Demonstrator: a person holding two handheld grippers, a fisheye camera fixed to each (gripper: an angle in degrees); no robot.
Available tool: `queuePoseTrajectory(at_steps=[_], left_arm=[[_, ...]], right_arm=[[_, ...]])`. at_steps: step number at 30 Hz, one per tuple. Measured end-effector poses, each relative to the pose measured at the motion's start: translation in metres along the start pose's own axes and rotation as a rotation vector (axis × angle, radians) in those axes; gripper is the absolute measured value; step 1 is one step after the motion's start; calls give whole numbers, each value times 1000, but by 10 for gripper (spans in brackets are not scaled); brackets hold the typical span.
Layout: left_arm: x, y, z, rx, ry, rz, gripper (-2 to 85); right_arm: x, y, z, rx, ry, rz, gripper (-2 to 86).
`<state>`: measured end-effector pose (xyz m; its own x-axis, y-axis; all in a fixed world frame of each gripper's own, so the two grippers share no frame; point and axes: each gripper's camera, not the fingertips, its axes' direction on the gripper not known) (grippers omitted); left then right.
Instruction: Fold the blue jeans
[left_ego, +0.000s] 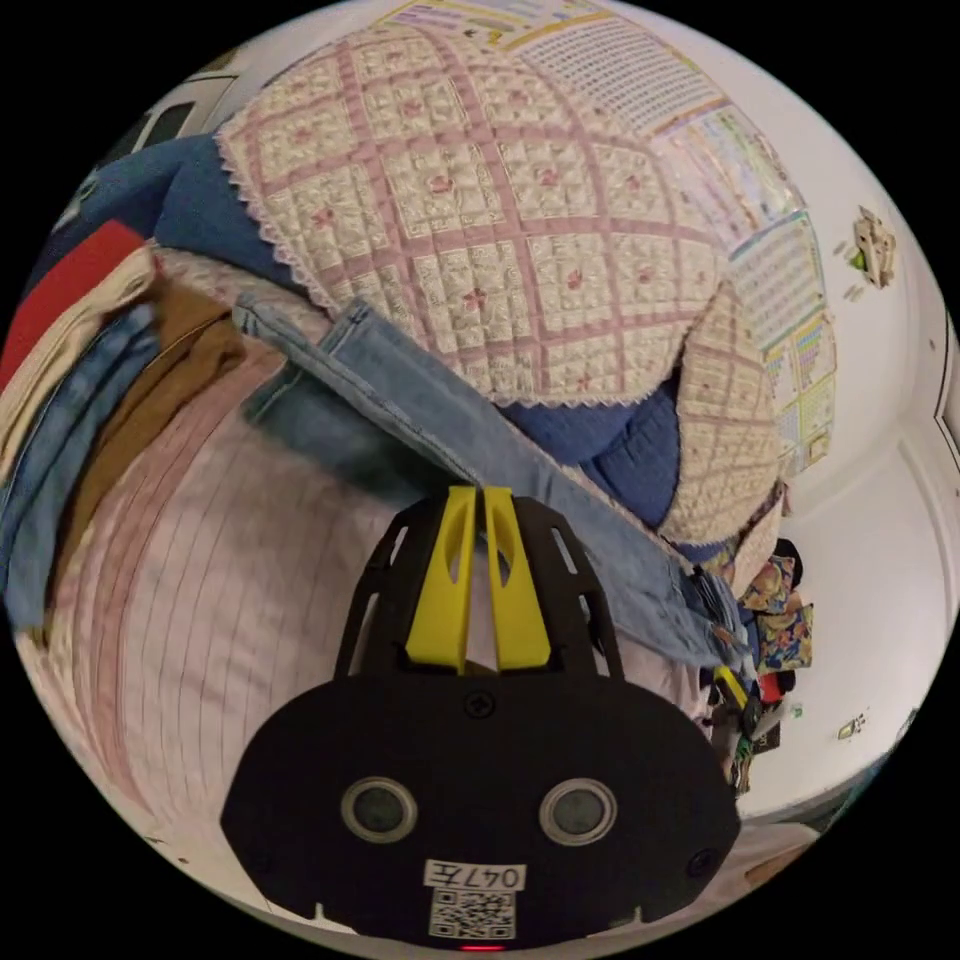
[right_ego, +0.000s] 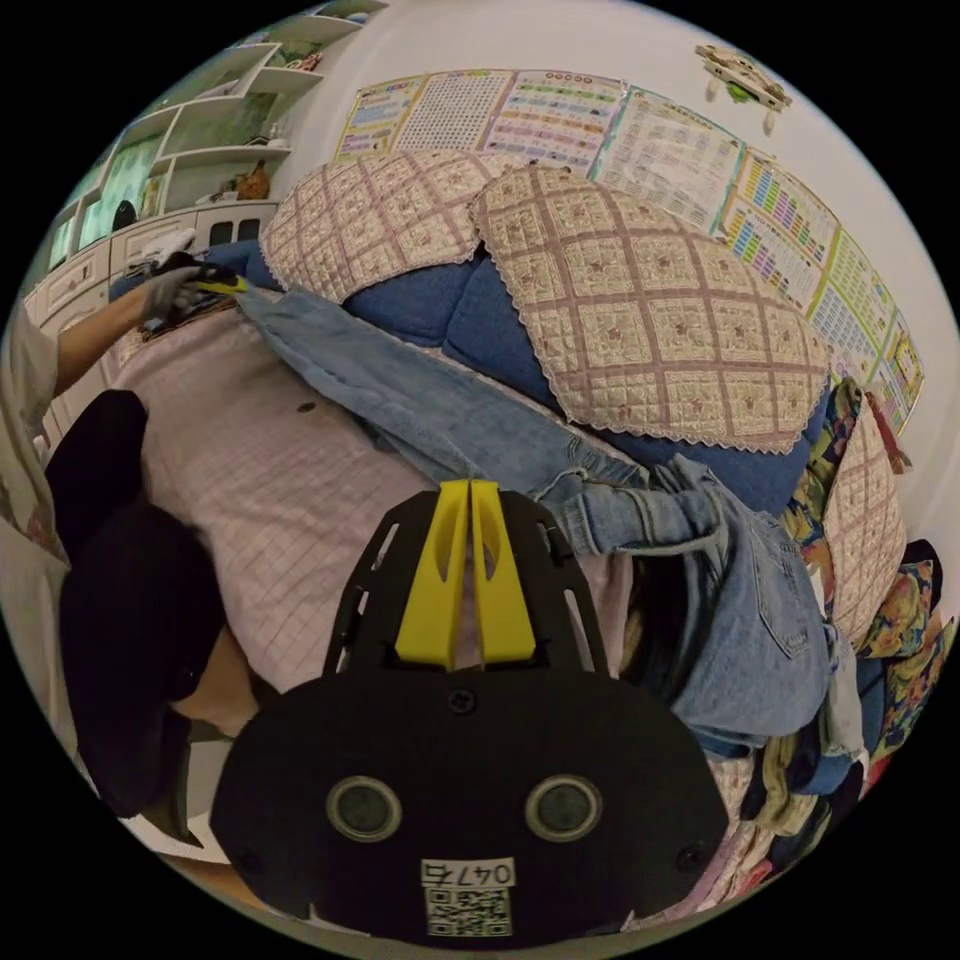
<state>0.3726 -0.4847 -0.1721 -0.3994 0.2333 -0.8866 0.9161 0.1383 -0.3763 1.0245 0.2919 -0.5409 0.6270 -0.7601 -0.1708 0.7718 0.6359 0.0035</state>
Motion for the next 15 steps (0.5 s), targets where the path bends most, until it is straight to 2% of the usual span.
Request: queuePoseTrajectory(at_steps=[6, 10, 15], left_arm=[[-64, 131, -18, -88, 66, -160, -5], [-91, 167, -21, -33, 126, -256, 17], [-108, 169, -36, 55, 49, -295, 64]], right_arm=[[6, 57, -16, -128, -67, 37, 38], [12, 86, -23, -149, -84, 80, 70], [33, 113, -17, -225, -134, 183, 100]])
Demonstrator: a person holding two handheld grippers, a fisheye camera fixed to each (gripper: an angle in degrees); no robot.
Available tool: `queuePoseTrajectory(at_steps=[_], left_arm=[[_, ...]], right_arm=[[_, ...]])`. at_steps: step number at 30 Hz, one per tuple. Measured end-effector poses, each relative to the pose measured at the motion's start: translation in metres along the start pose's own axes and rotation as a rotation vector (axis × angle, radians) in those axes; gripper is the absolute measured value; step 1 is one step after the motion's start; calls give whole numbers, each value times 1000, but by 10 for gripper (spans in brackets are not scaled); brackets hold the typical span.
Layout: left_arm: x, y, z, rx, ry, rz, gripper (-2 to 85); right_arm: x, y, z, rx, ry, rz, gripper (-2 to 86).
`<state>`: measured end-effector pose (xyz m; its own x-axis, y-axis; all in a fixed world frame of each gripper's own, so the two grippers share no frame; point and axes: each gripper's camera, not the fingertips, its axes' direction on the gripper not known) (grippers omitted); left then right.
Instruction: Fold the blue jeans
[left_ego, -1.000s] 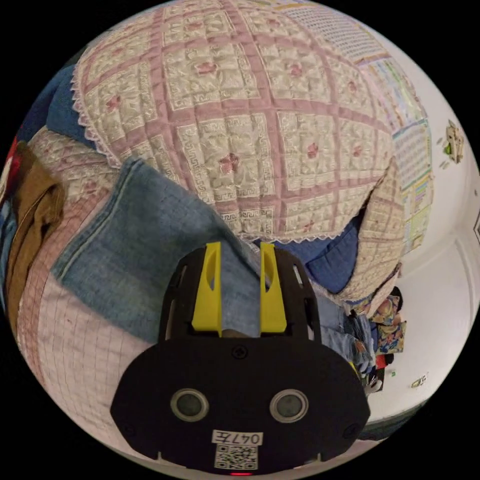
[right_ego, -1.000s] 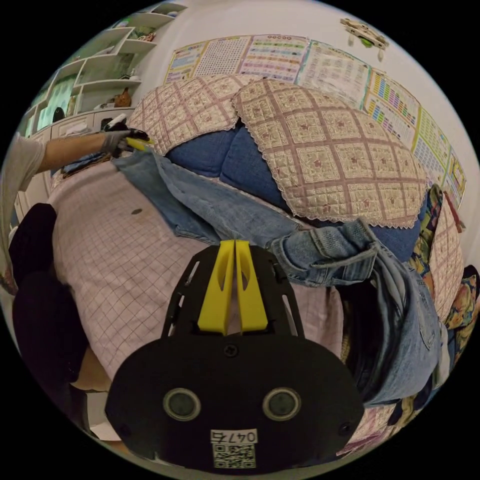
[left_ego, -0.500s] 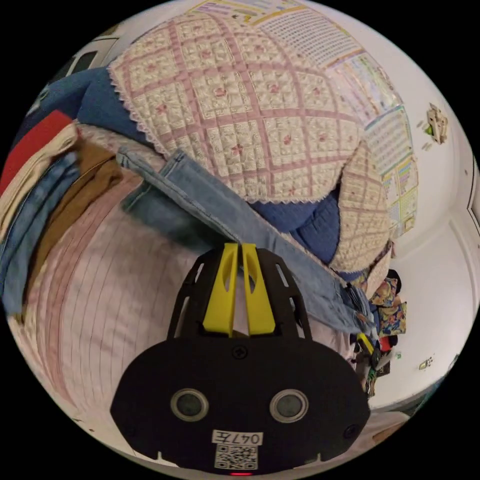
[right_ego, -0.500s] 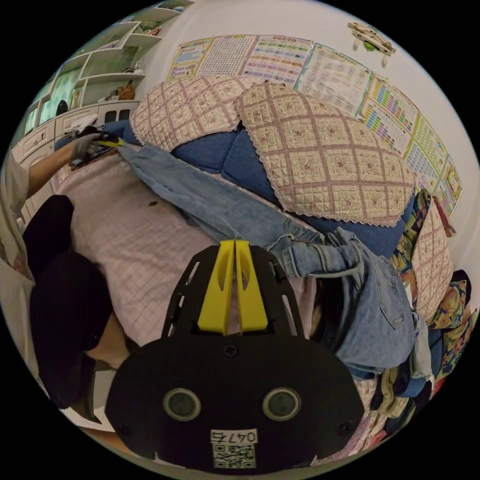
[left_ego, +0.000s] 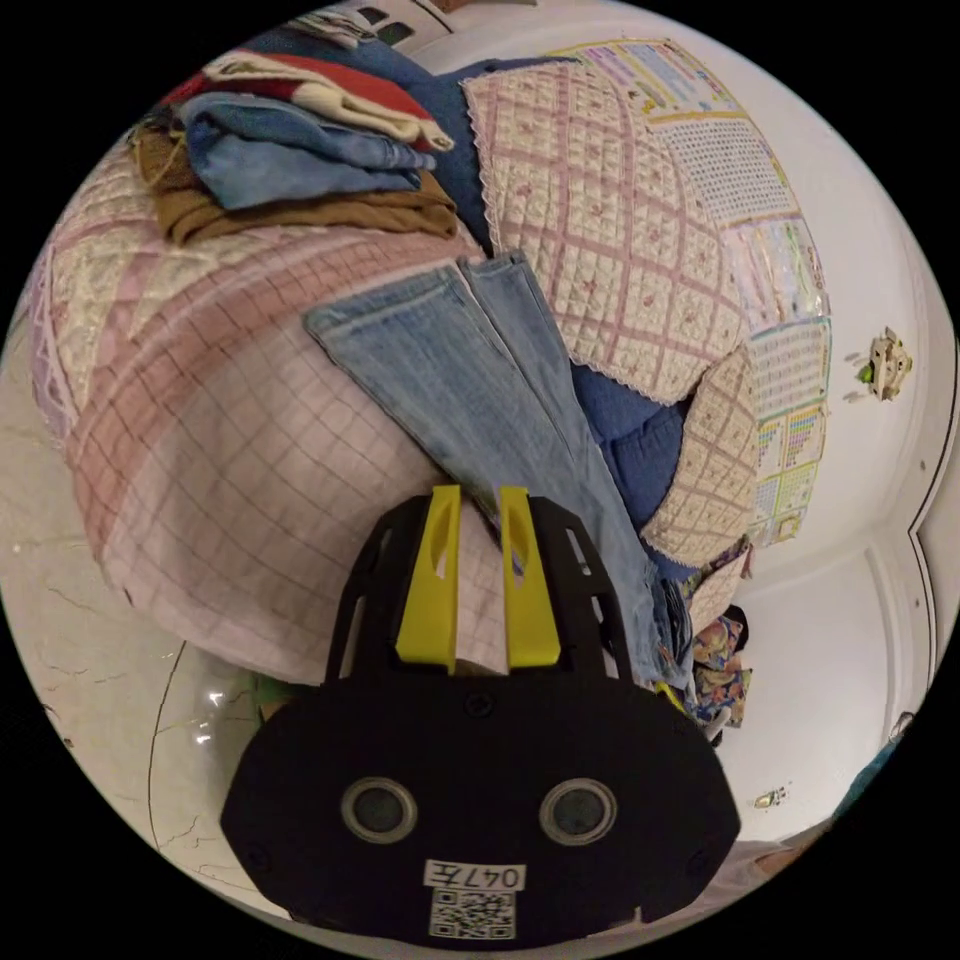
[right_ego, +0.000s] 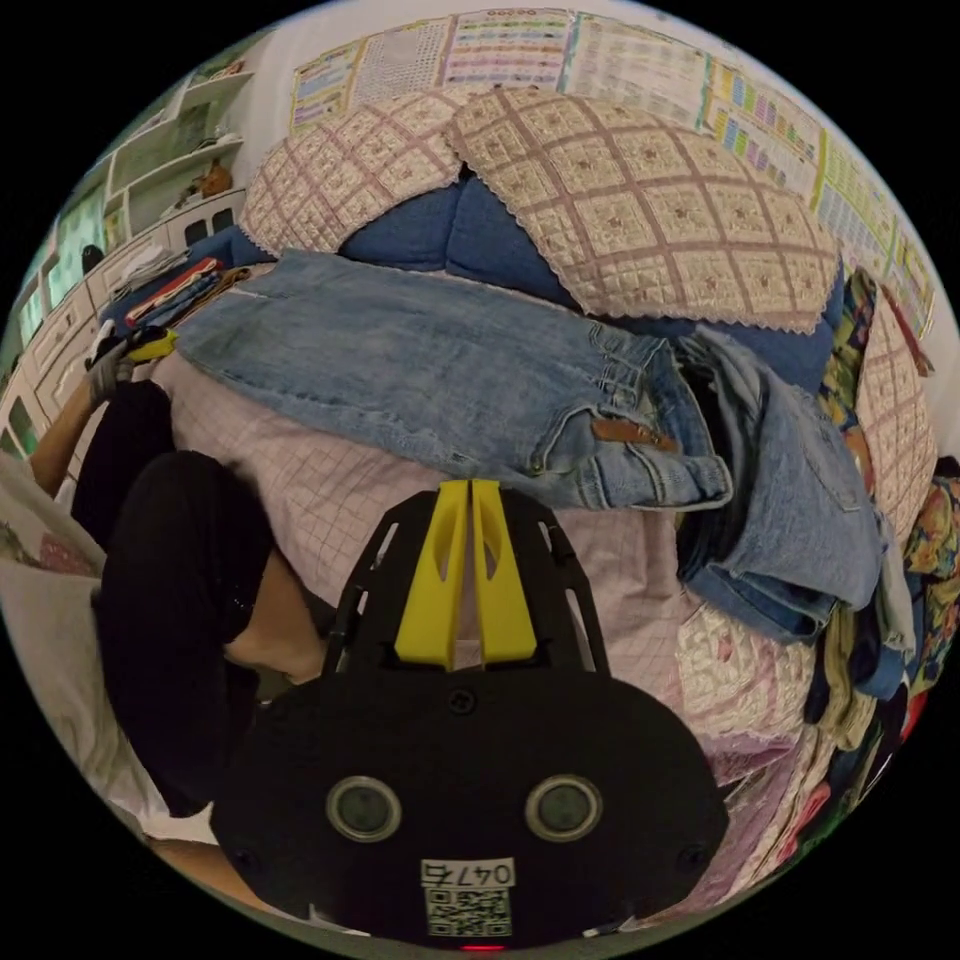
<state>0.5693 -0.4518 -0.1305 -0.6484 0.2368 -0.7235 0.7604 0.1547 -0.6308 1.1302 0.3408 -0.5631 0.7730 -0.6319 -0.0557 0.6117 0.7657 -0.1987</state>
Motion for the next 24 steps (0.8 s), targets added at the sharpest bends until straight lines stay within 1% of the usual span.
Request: queuePoseTrajectory(at_steps=[1, 3, 8, 12, 15, 17, 18, 20, 21, 22, 23, 24], left_arm=[[-2, -1, 1, -2, -2, -4, 64], [-6, -4, 3, -3, -11, -8, 61], [-8, 7, 6, 0, -36, 18, 16], [0, 19, 15, -11, -128, 98, -6], [4, 25, 18, -11, -155, 118, -8], [5, 27, 18, -13, -161, 122, -9], [5, 29, 18, -14, -163, 125, -9], [5, 31, 19, -20, -167, 130, -9], [4, 33, 19, -24, -169, 134, -9], [4, 34, 18, -25, -171, 137, -9], [2, 36, 18, -27, -175, 141, -9], [-1, 37, 19, -34, -178, 142, -9]], right_arm=[[8, 7, 3, -23, -11, 44, 107], [20, 21, 1, -8, -23, 128, 116], [62, 78, -16, 179, -154, 438, 139], [91, 104, -17, 218, -138, 598, 143], [118, 116, -18, 275, -117, 729, 125], [142, 123, -17, 333, -142, 827, 118], [147, 124, -15, 337, -147, 846, 116], [165, 120, -10, 305, -182, 851, 39], [168, 117, -12, 295, -197, 839, 28], [169, 113, -23, 312, -189, 786, 13], [166, 111, -41, 361, -135, 714, 6], [166, 112, -47, 369, -99, 694, 5]])
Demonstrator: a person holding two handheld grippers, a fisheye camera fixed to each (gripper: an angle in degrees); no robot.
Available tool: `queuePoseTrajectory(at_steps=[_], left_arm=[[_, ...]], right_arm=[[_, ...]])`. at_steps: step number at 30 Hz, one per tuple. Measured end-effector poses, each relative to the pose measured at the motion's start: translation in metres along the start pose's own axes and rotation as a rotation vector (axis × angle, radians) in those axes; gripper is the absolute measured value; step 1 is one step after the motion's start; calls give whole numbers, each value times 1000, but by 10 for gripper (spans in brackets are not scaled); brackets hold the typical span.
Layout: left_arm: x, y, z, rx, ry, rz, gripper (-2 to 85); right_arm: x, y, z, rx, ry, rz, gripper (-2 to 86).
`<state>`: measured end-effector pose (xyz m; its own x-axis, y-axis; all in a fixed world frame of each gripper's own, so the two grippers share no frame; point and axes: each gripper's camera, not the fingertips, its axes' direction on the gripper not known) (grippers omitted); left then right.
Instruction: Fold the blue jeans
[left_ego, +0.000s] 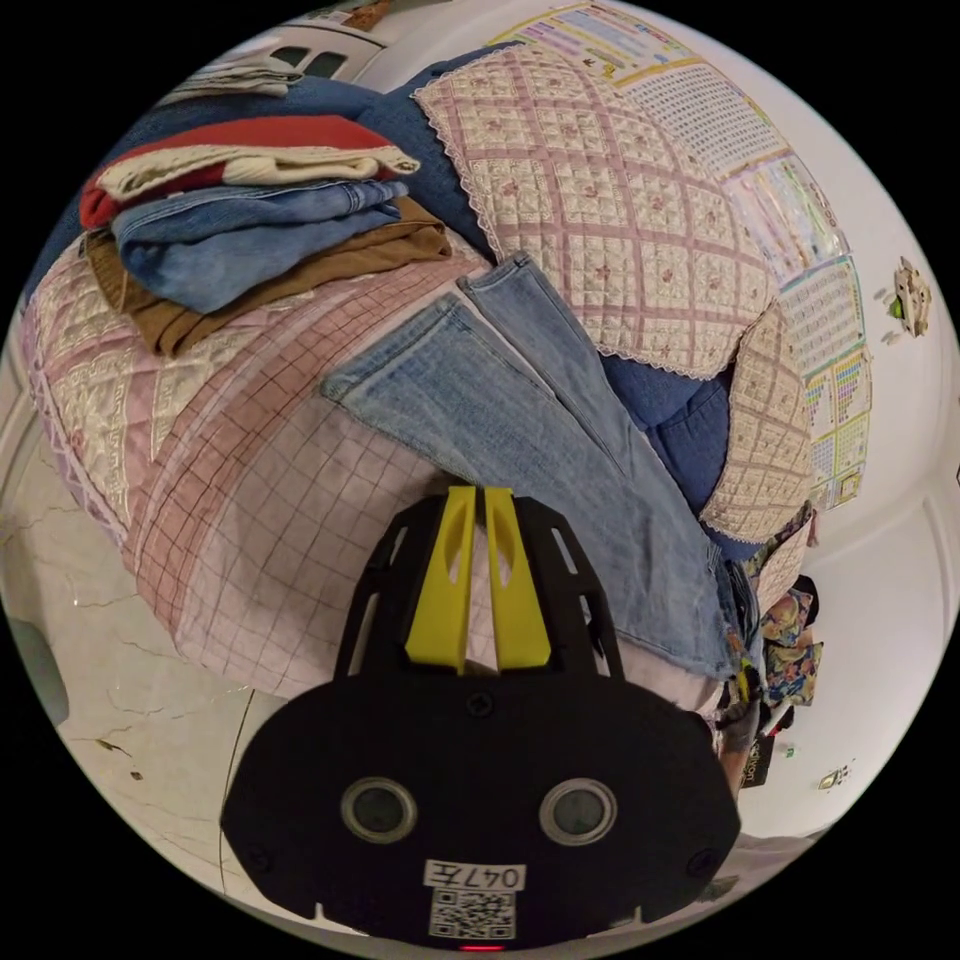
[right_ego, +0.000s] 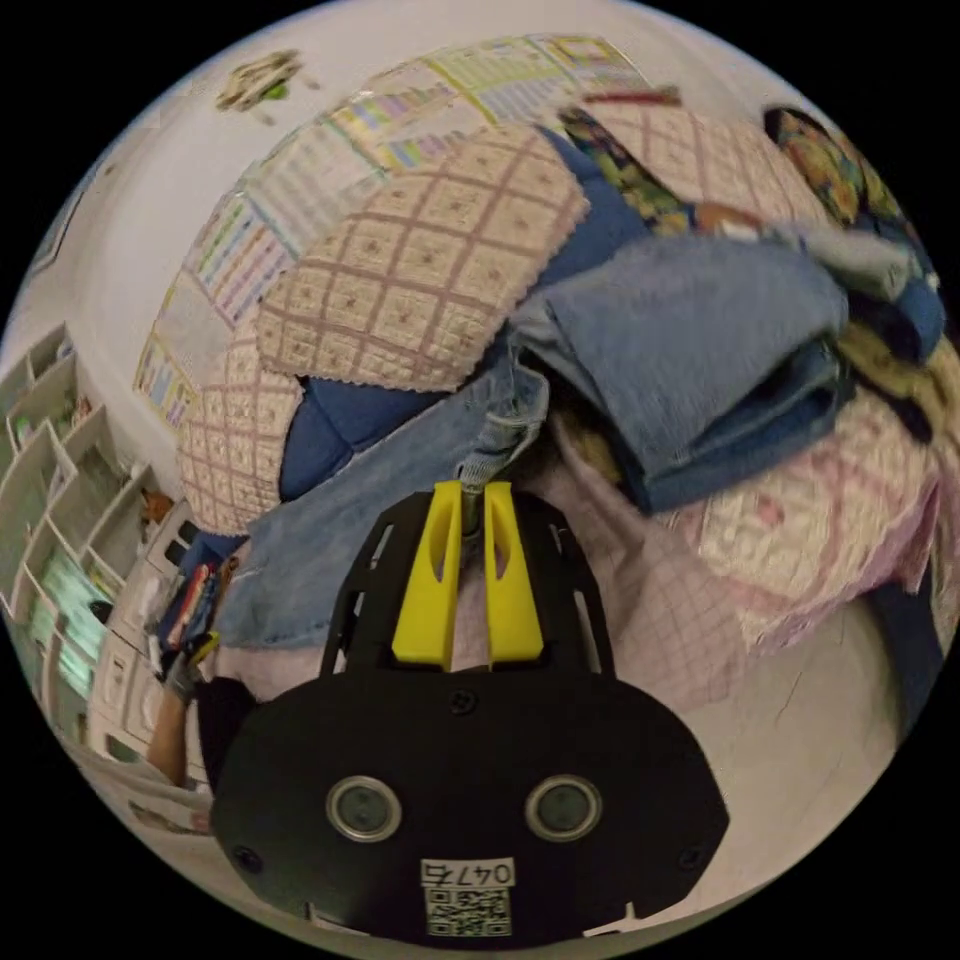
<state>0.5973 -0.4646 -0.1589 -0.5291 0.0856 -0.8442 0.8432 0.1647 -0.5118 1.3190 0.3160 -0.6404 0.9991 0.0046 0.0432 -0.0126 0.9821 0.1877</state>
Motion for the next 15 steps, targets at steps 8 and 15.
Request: queuePoseTrajectory(at_steps=[8, 15], left_arm=[[-20, 15, 5, -4, 13, -29, -9], [-40, 23, -5, -4, 59, -45, -5]], right_arm=[[73, 32, 42, -202, 84, 146, 1], [83, 33, 37, -219, 90, 144, 16]])
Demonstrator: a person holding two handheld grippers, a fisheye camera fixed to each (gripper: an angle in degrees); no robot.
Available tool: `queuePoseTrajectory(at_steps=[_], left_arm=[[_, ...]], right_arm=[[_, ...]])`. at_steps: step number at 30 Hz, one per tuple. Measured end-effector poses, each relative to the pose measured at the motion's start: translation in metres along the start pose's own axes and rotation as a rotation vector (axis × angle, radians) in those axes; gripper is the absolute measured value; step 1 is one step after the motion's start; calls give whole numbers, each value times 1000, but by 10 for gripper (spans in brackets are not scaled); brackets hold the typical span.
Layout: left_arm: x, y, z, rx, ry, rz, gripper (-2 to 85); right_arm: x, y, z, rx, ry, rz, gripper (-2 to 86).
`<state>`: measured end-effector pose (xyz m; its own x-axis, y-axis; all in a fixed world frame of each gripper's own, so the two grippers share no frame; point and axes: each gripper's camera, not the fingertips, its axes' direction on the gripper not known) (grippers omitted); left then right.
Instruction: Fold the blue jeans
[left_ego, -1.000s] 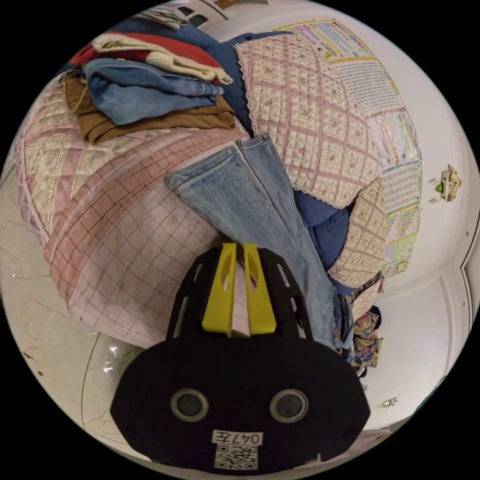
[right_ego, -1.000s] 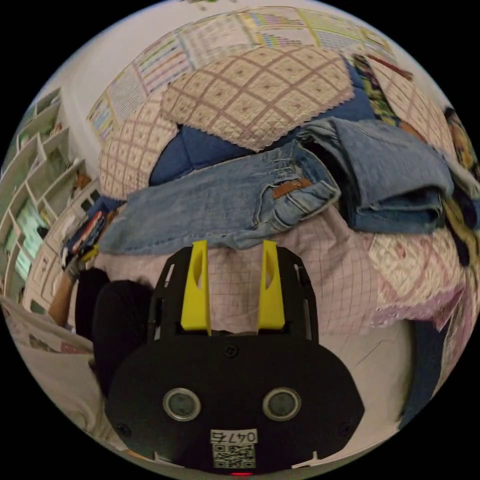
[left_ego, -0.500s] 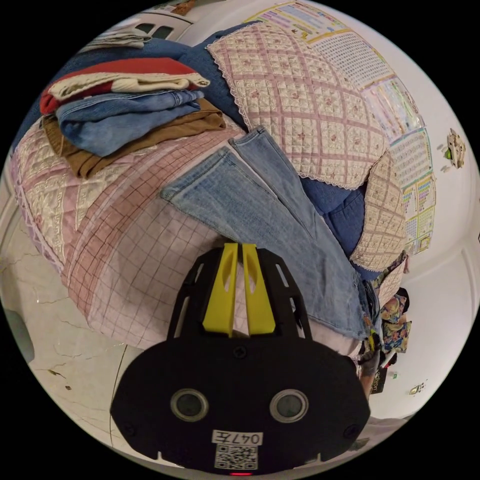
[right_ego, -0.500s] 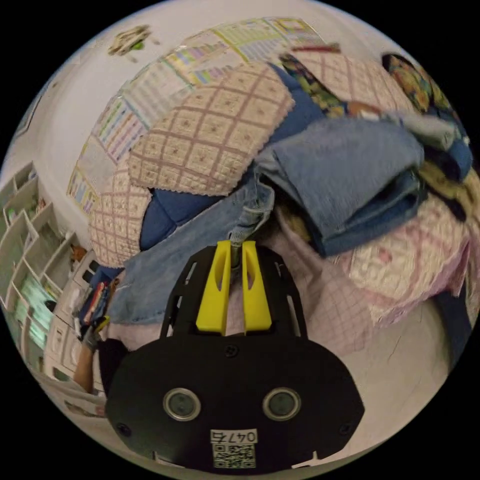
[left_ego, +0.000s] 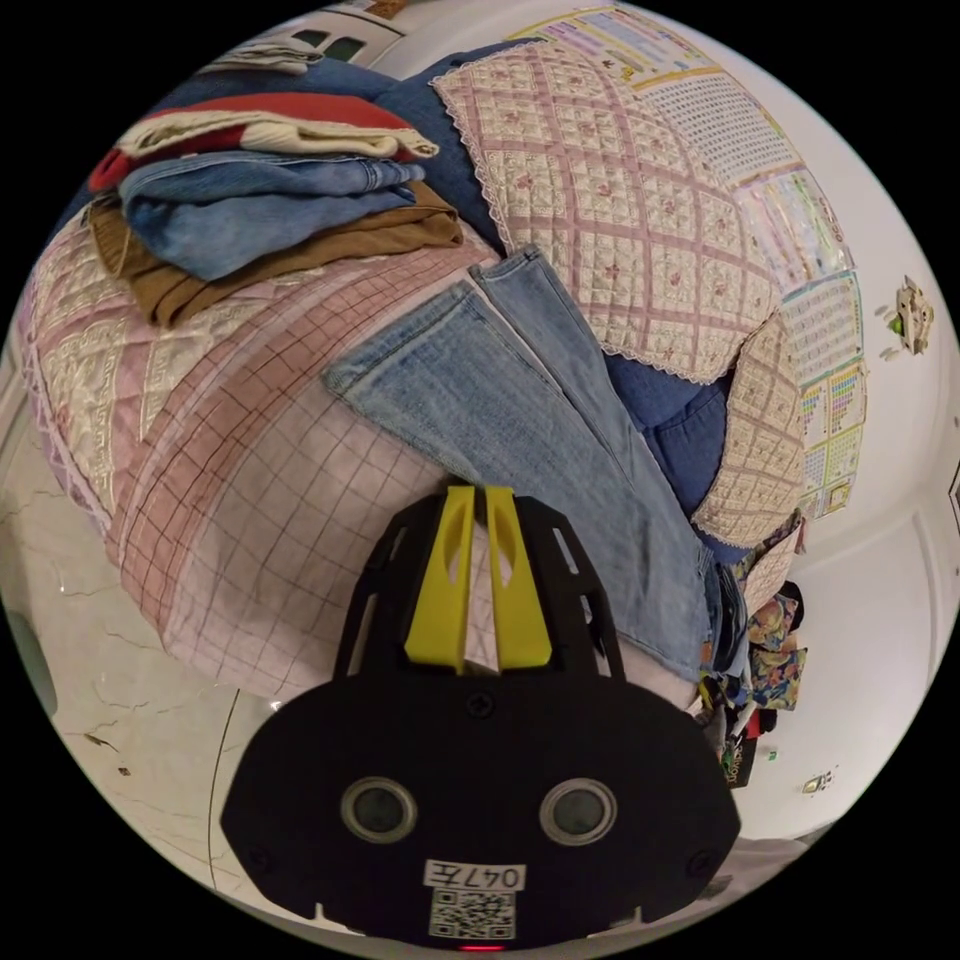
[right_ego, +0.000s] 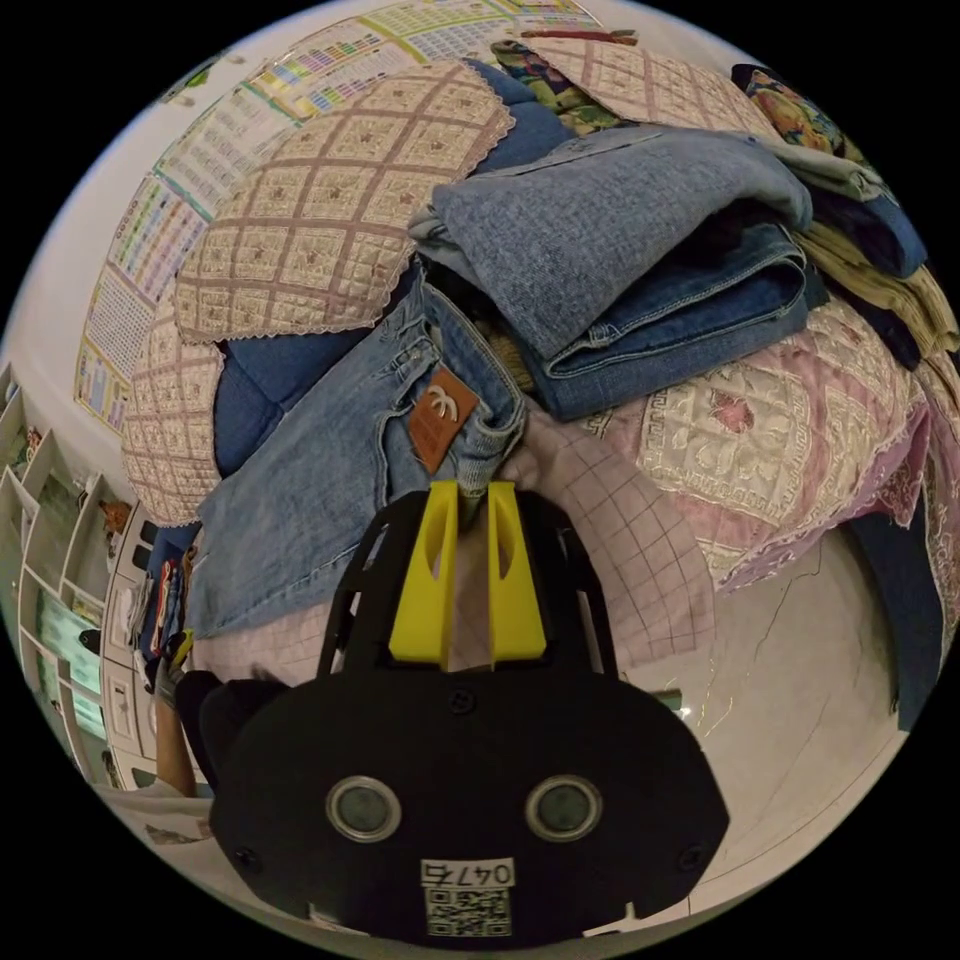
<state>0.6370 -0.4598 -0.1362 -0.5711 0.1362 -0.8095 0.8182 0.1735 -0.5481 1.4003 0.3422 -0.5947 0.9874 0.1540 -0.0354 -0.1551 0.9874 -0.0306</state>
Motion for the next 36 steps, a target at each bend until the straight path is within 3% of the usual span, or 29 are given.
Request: queuePoseTrajectory(at_steps=[9, 17, 25, 36], left_arm=[[-19, 7, -20, 10, 5, 8, 23], [-27, 12, -45, 20, -53, 45, 45], [-43, 4, -70, 25, -39, 17, 36], [-50, -10, -112, 26, -66, 45, 1]], right_arm=[[7, 24, -16, 15, 17, -28, 45], [-26, 54, -12, 1, 212, -197, 28], [-49, 69, -7, 28, 202, -225, 28], [-100, 109, -5, 117, 461, -402, -4]])
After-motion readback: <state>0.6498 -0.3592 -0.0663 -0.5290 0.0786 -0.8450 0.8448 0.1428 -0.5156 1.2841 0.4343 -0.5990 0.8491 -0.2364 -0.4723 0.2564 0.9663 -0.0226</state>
